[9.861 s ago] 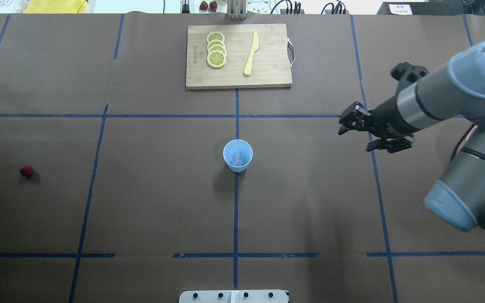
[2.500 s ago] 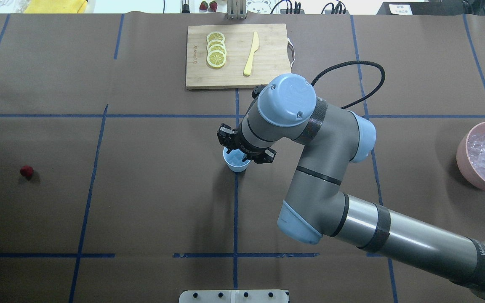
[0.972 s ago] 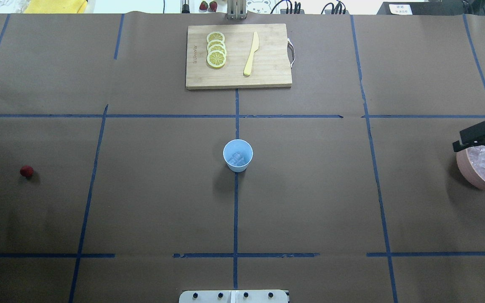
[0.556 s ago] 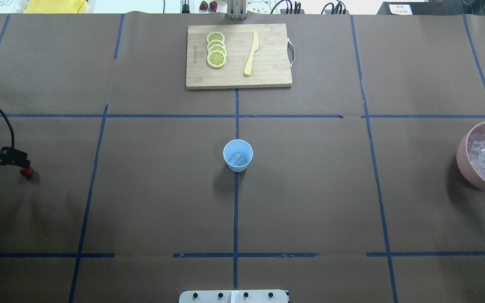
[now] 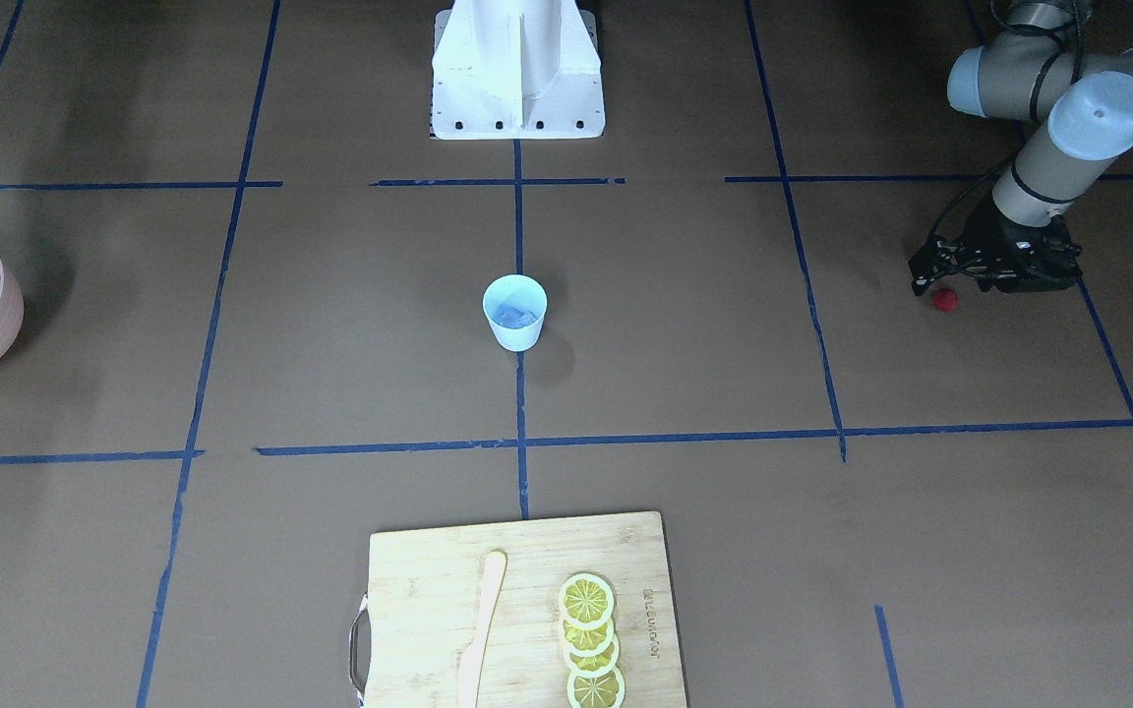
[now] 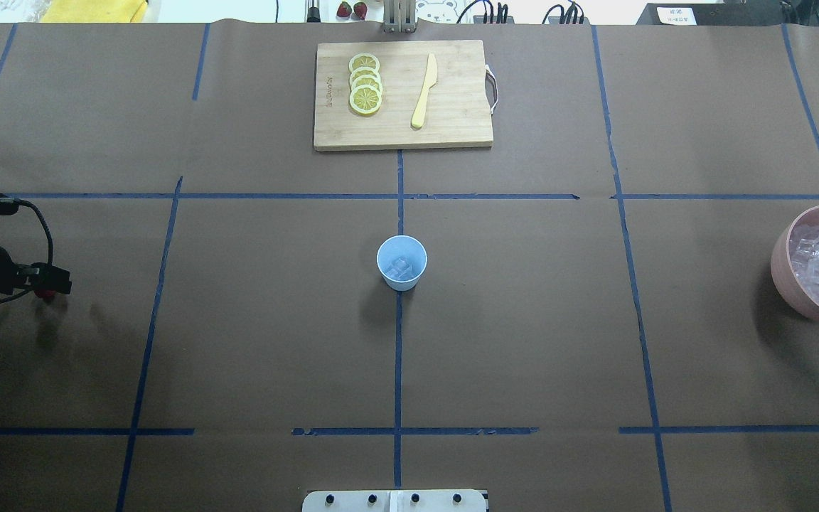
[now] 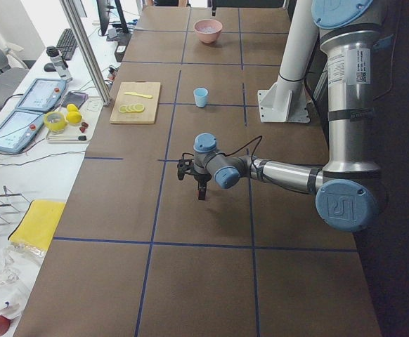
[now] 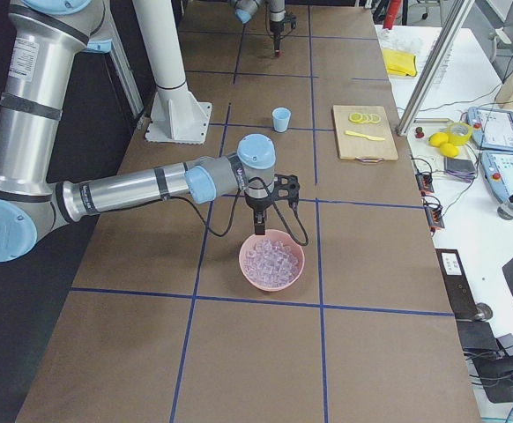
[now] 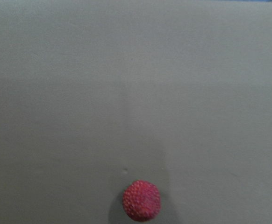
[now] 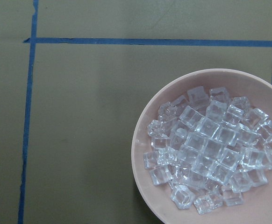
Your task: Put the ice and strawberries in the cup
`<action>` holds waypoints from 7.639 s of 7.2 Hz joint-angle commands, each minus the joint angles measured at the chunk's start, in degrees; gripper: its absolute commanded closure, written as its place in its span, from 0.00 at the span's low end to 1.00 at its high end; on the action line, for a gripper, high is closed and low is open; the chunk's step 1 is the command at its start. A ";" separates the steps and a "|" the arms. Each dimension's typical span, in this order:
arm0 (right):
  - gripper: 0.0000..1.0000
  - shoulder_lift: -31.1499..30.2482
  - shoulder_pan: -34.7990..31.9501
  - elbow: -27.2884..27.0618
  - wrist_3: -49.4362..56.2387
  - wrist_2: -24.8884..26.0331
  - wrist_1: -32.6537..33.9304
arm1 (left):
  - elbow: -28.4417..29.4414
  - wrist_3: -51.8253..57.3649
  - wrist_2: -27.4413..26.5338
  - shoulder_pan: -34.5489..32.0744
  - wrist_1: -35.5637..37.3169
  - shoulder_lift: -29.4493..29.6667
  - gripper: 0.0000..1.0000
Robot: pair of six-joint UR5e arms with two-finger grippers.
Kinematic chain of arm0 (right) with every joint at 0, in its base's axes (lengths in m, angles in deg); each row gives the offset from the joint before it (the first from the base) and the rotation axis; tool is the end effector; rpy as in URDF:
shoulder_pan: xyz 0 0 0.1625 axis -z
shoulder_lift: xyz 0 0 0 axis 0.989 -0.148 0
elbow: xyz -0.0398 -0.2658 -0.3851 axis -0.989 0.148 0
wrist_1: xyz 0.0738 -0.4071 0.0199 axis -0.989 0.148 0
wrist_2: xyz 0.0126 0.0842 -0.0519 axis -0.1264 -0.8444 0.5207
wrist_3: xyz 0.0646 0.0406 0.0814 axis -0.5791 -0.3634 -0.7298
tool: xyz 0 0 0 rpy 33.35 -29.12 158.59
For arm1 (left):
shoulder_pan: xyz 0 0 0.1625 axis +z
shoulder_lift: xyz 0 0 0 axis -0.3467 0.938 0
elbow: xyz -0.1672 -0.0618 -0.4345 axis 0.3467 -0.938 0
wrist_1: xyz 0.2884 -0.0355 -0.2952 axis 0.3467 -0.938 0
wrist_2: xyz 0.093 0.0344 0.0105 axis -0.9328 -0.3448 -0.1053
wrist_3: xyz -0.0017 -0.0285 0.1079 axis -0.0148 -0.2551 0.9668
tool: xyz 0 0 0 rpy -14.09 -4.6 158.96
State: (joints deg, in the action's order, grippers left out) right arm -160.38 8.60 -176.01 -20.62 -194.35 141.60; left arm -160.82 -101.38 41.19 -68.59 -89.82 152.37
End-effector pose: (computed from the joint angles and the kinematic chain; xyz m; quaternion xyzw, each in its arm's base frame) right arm -0.0609 -0.3797 0.5627 0.0302 -0.4199 -0.0089 0.9070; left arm 0.2634 -0.4182 0.6354 0.0386 0.3803 -0.0233 0.9238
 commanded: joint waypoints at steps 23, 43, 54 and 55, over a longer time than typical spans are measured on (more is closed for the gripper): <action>0.01 0.88 -1.47 -0.72 0.03 -0.09 1.41 | 3.06 -36.61 -4.61 15.43 29.60 52.12 1.00; 0.01 6.94 -13.86 10.00 30.00 0.88 16.61 | -19.30 53.09 13.93 -37.51 47.57 -0.91 0.23; 0.01 4.40 -13.07 11.05 35.27 -0.87 16.52 | -7.79 64.71 19.46 -41.87 50.61 -2.59 0.00; 0.01 4.66 -13.07 11.49 35.27 -1.40 16.44 | -7.70 64.63 19.46 -41.87 49.04 -2.59 0.00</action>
State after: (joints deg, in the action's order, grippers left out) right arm -155.78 -4.42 -164.93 14.37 -194.99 158.14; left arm -168.66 -36.70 60.61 -110.47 -39.34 149.73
